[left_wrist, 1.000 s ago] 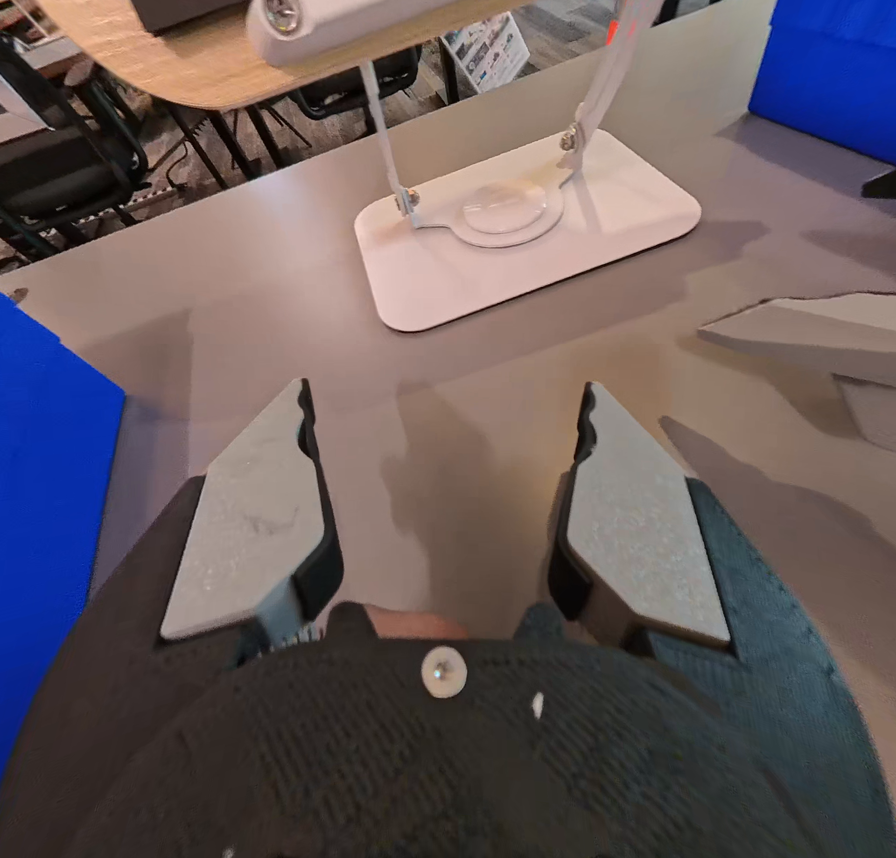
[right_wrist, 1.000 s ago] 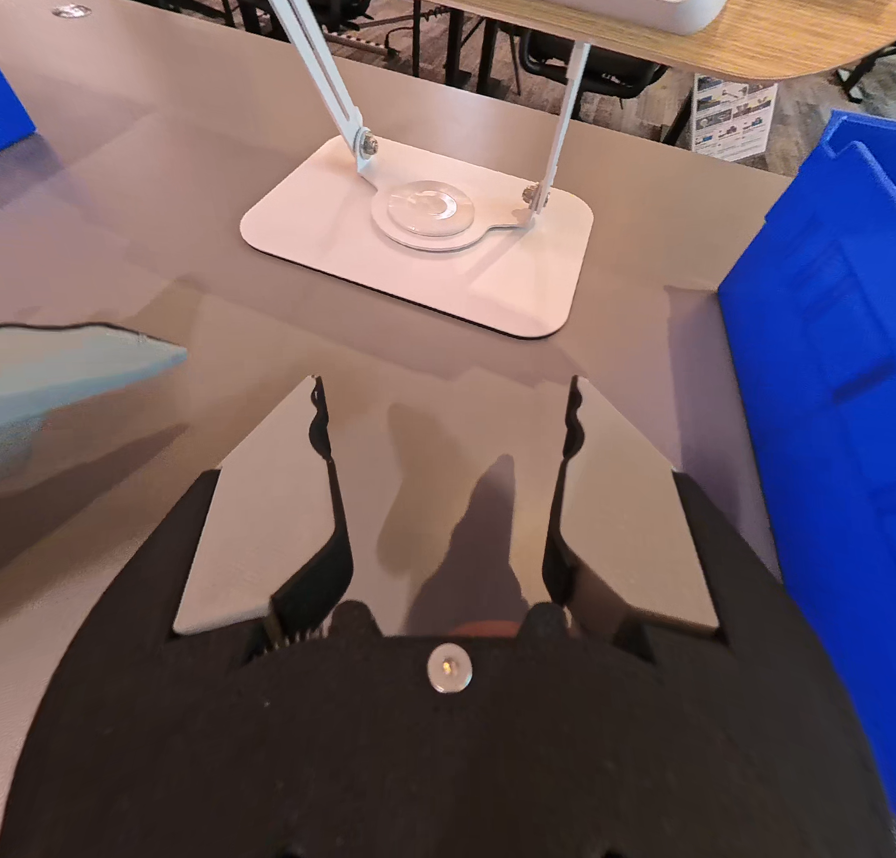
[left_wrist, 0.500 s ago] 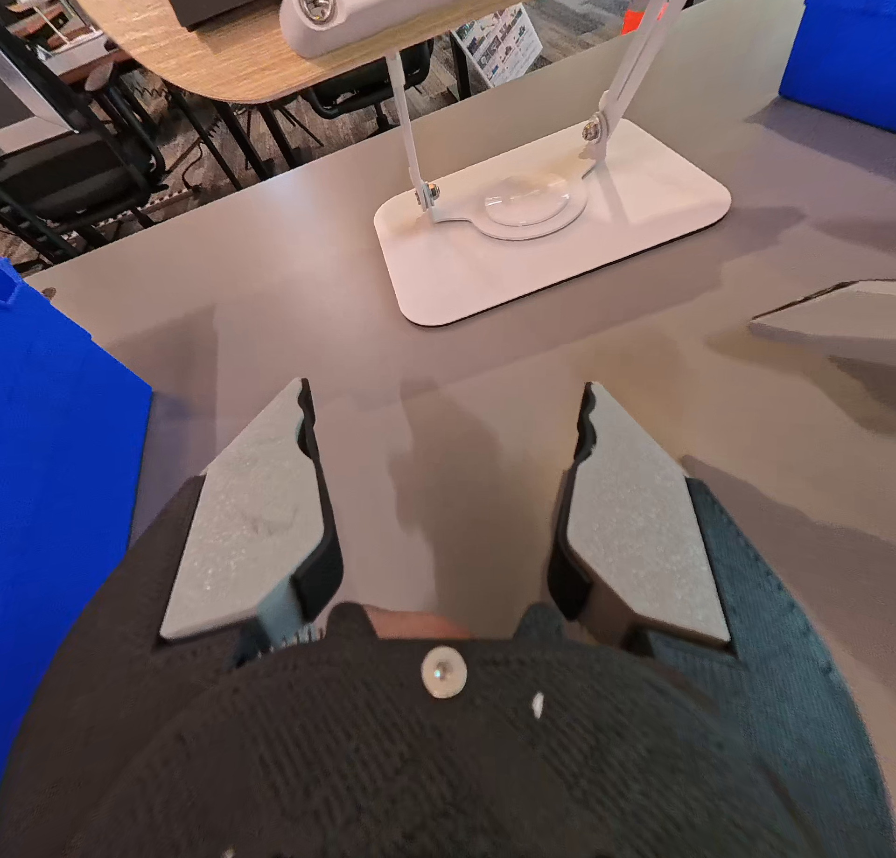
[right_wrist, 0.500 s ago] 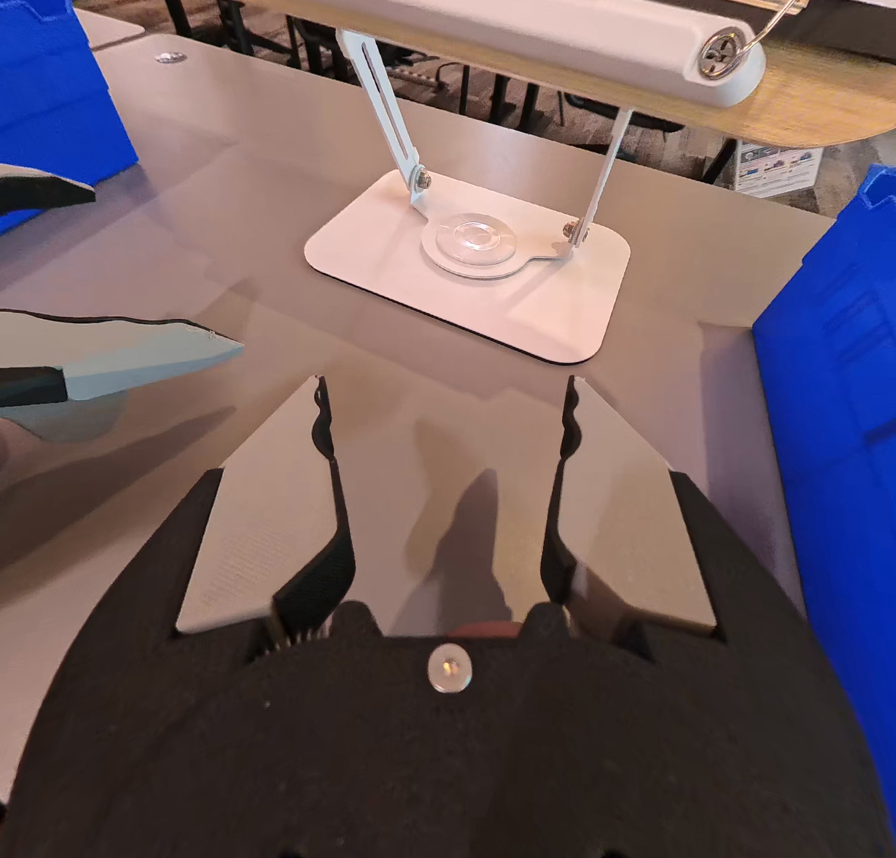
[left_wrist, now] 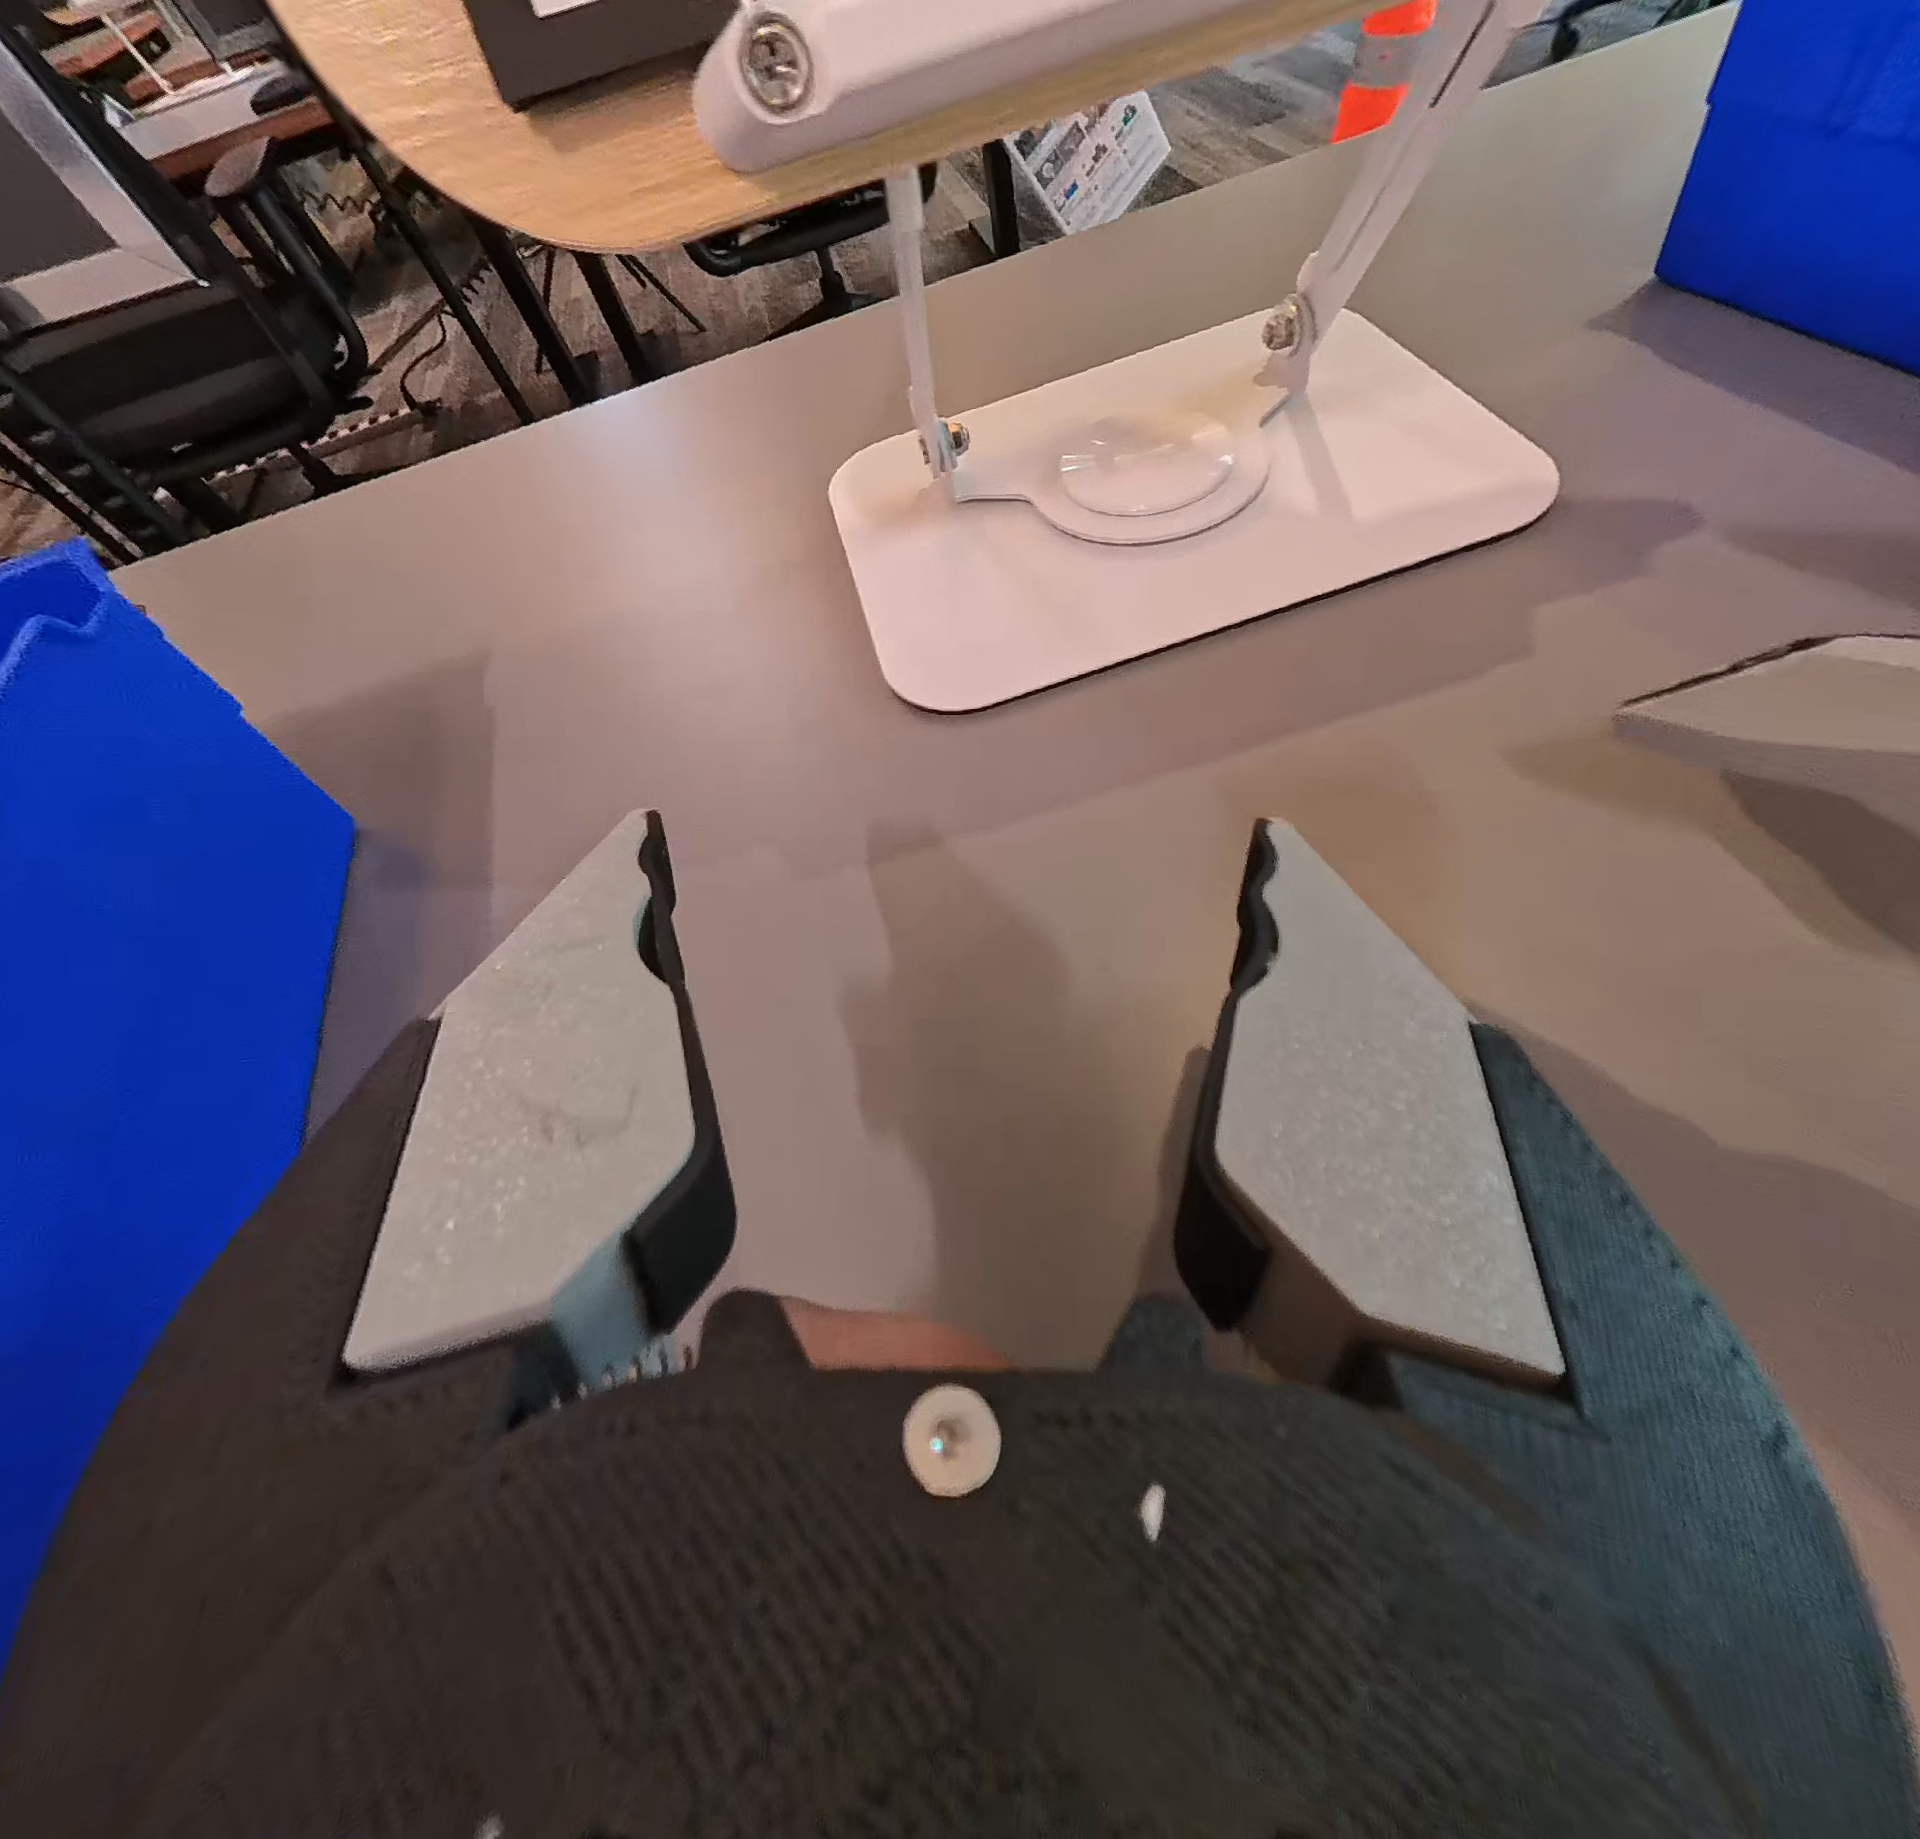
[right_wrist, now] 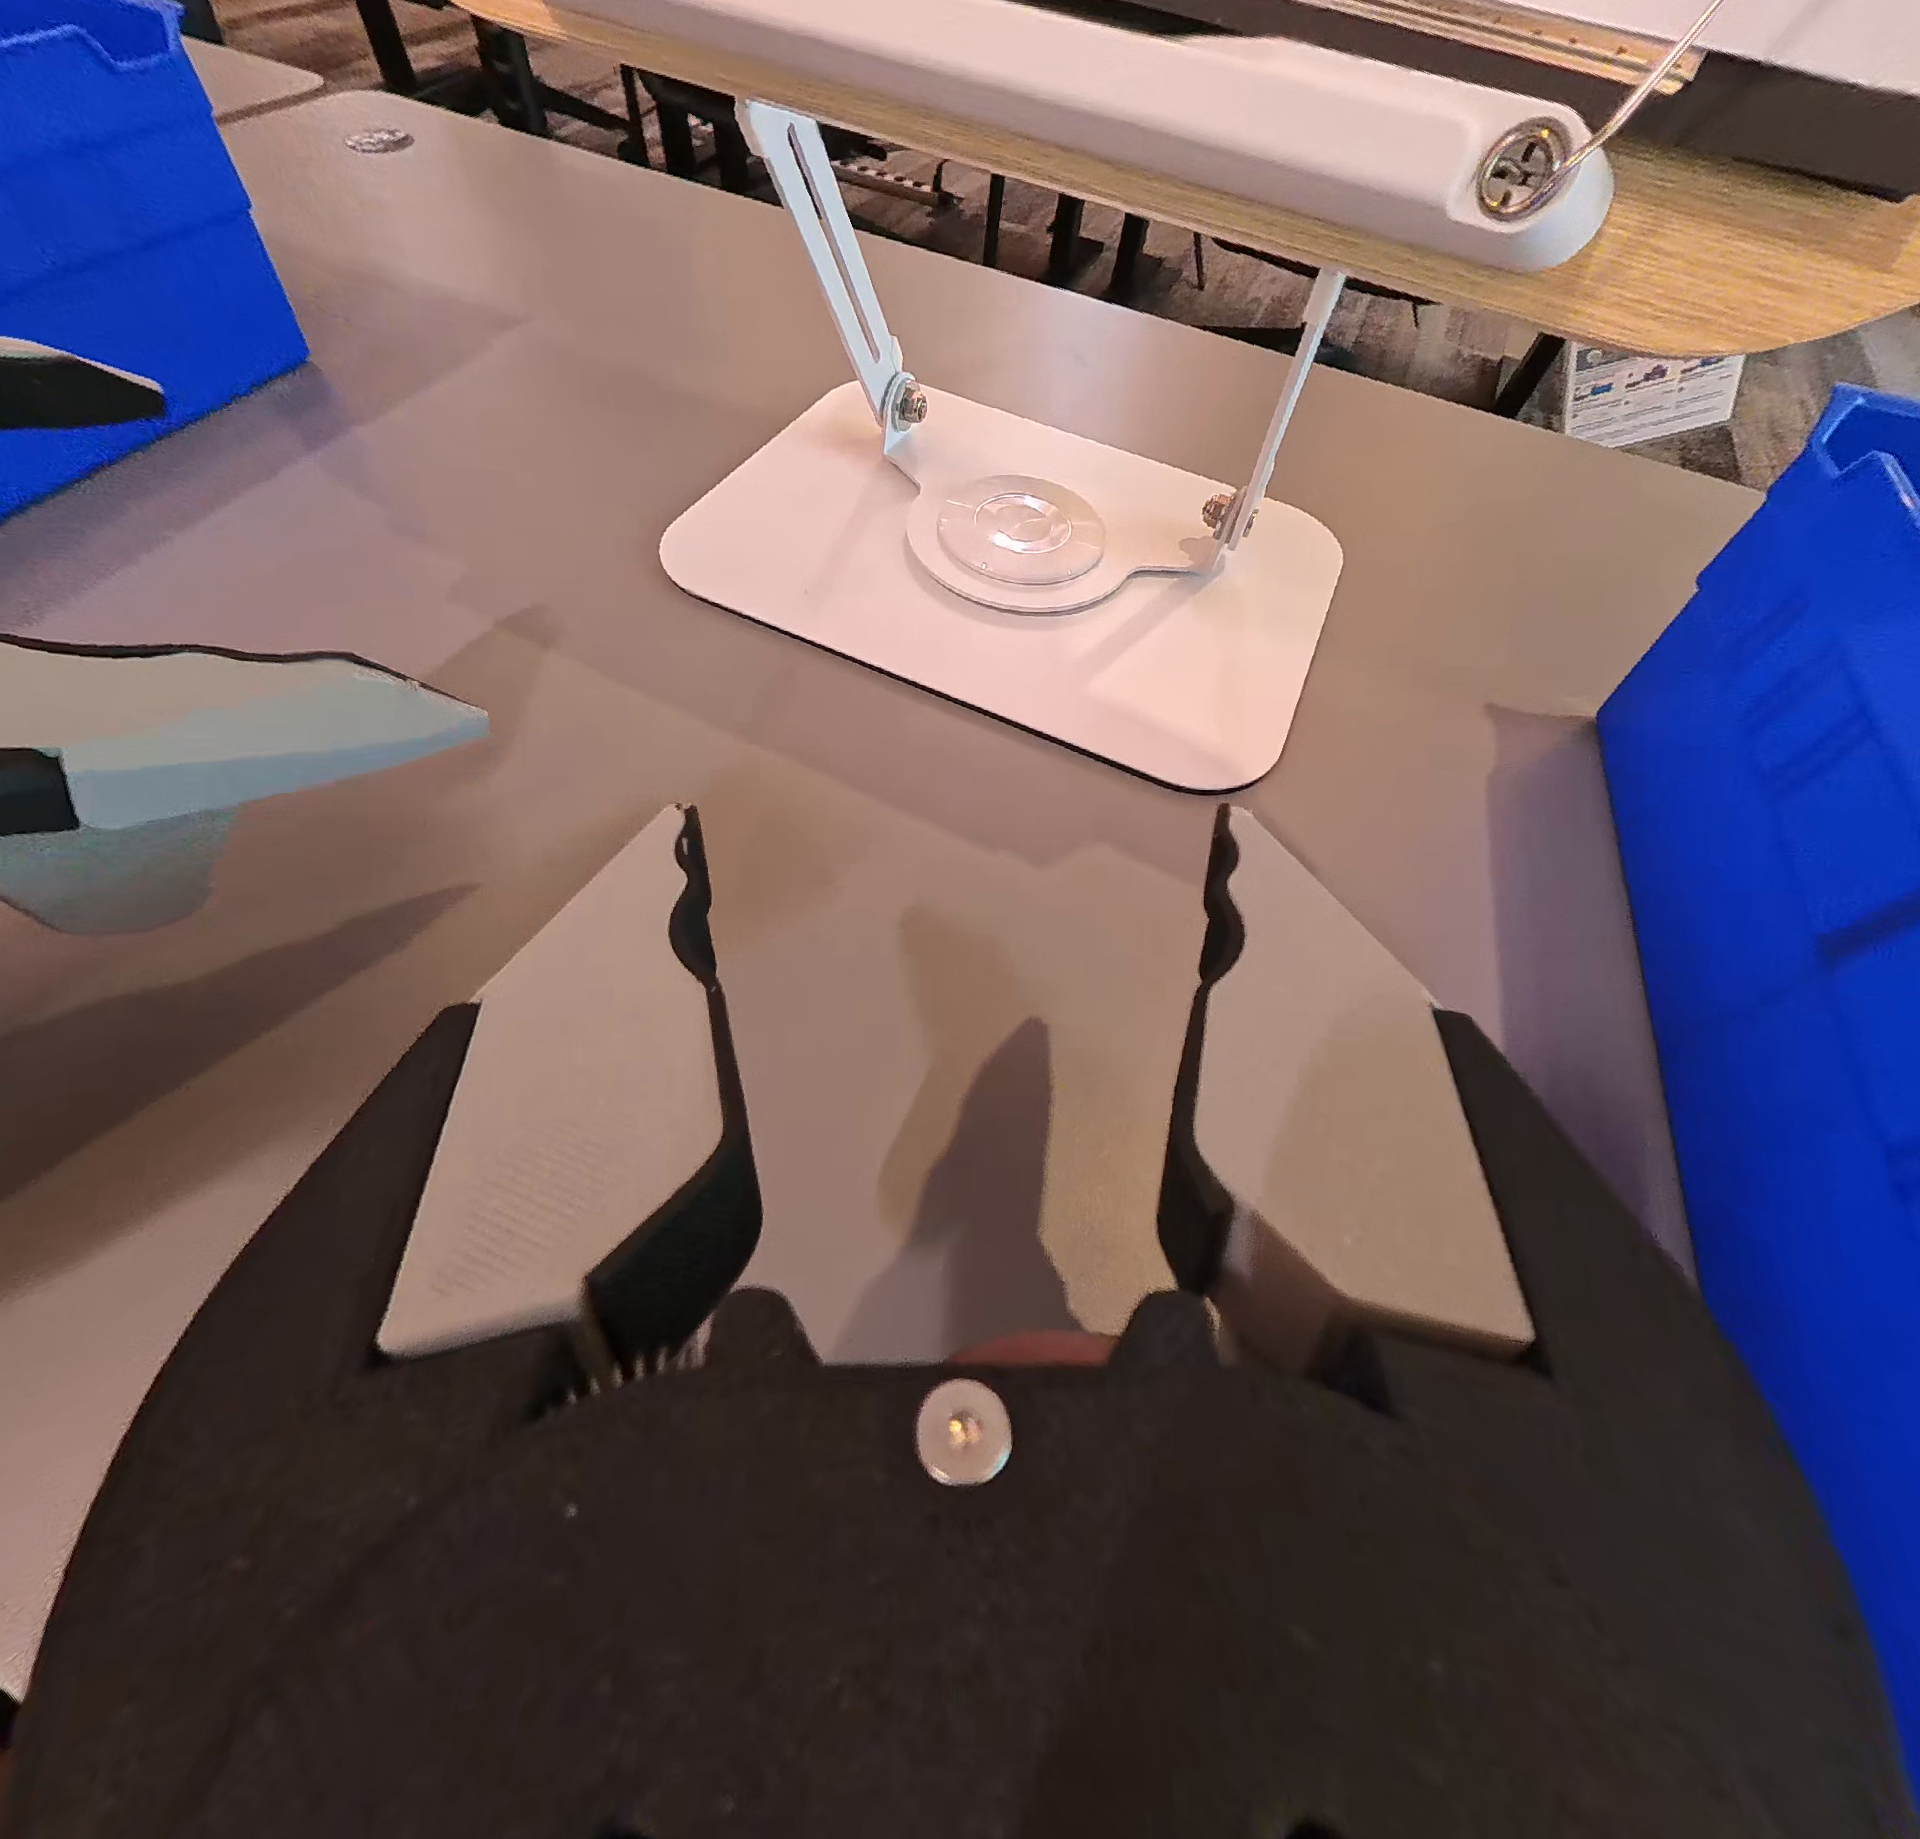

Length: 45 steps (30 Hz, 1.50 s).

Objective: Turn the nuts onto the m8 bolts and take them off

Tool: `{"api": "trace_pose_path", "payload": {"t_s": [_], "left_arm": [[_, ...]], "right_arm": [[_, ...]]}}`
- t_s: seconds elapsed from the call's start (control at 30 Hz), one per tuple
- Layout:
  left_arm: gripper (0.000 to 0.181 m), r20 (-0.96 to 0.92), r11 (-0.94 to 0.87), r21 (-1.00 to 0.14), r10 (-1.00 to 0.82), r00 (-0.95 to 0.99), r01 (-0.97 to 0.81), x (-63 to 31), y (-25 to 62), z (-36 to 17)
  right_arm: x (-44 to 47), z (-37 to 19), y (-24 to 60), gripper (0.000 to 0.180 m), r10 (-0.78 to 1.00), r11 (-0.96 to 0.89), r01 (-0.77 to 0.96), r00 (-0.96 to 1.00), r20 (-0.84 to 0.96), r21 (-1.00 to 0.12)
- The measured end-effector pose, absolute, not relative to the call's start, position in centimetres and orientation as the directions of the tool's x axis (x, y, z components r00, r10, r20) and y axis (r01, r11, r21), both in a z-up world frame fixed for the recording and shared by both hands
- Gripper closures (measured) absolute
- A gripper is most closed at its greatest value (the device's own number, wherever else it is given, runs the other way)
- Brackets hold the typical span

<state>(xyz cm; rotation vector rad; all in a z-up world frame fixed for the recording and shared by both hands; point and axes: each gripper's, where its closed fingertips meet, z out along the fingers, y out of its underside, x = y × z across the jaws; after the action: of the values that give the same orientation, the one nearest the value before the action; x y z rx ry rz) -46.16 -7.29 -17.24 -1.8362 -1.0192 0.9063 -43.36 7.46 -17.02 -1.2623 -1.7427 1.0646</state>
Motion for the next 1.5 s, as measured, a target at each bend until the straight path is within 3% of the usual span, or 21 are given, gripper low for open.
{"api": "trace_pose_path", "payload": {"t_s": [0.6, 0.77, 0.87, 0.93, 0.97, 1.07, 1.13, 1.2, 1.3, 1.4, 1.47, 1.5], "left_arm": [[0.073, -0.148, -0.253, -0.925, 0.927, 0.344, 0.284, -46.8, -9.9, -15.9], [0.073, -0.146, -0.257, -0.922, 0.924, 0.353, 0.291, -46.8, -9.8, -16.1], [0.073, -0.144, -0.255, -0.923, 0.923, 0.358, 0.288, -46.6, -9.6, -16.0], [0.073, -0.140, -0.254, -0.923, 0.921, 0.362, 0.288, -46.6, -9.6, -16.0], [0.073, -0.139, -0.253, -0.924, 0.921, 0.364, 0.288, -46.5, -9.5, -15.9], [0.073, -0.132, -0.249, -0.925, 0.919, 0.372, 0.286, -46.4, -9.3, -15.8], [0.073, -0.130, -0.247, -0.927, 0.917, 0.376, 0.282, -46.3, -9.3, -15.7], [0.073, -0.126, -0.242, -0.929, 0.917, 0.378, 0.279, -46.3, -9.2, -15.5], [0.073, -0.120, -0.236, -0.931, 0.918, 0.378, 0.277, -46.3, -9.3, -15.3], [0.073, -0.117, -0.233, -0.931, 0.919, 0.376, 0.282, -46.3, -9.4, -15.4], [0.073, -0.114, -0.231, -0.930, 0.921, 0.373, 0.286, -46.4, -9.5, -15.5], [0.073, -0.112, -0.230, -0.929, 0.921, 0.373, 0.290, -46.4, -9.6, -15.6]], "right_arm": [[-42.8, -12.6, 11.6, 0.091, 0.981, 0.165, 0.228, -0.140, 0.135, -0.960], [-41.5, -8.3, 14.0, 0.092, 0.969, 0.239, 0.051, -0.076, 0.235, -0.970], [-39.6, -5.0, 15.0, 0.103, 0.957, 0.281, -0.075, -0.046, 0.285, -0.957], [-38.5, -2.9, 17.8, 0.096, 0.959, 0.282, -0.156, 0.090, 0.270, -0.947], [-38.2, -2.3, 19.6, 0.079, 0.954, 0.279, -0.174, 0.163, 0.252, -0.945], [-38.1, -3.3, 23.8, 0.071, 0.945, 0.244, -0.121, 0.254, 0.208, -0.962], [-38.5, -4.8, 25.8, 0.052, 0.938, 0.234, -0.060, 0.275, 0.209, -0.970], [-39.0, -6.6, 27.0, 0.052, 0.942, 0.207, 0.001, 0.270, 0.200, -0.978], [-39.8, -9.5, 28.1, 0.094, 0.960, 0.103, 0.118, 0.248, 0.130, -0.988], [-40.2, -10.0, 27.6, 0.091, 0.977, 0.063, 0.104, 0.197, 0.083, -0.993], [-39.9, -9.2, 27.0, 0.079, 0.980, 0.084, 0.052, 0.174, 0.092, -0.995], [-39.8, -9.0, 26.7, 0.058, 0.981, 0.097, 0.040, 0.165, 0.102, -0.994]]}}
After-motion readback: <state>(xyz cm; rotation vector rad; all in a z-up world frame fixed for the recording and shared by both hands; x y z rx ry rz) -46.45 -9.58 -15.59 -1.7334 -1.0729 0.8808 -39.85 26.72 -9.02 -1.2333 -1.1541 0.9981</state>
